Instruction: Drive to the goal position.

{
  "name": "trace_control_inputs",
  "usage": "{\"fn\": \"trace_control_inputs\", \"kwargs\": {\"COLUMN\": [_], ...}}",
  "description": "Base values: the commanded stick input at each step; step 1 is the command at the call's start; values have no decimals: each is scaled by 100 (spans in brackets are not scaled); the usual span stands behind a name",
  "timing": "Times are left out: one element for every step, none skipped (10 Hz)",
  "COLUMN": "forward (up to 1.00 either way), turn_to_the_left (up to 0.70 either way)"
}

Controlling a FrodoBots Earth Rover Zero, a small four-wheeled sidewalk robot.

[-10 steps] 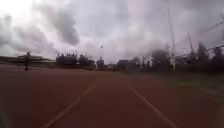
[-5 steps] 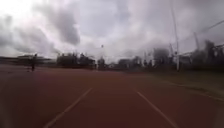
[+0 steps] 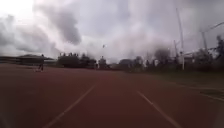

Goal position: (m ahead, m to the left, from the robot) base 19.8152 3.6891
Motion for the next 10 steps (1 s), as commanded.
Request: {"fn": "trace_control_inputs", "kwargs": {"forward": [85,85,85,85,85,85,85,85,85,85], "turn_to_the_left": [0,0,0,0,0,0,0,0,0,0]}}
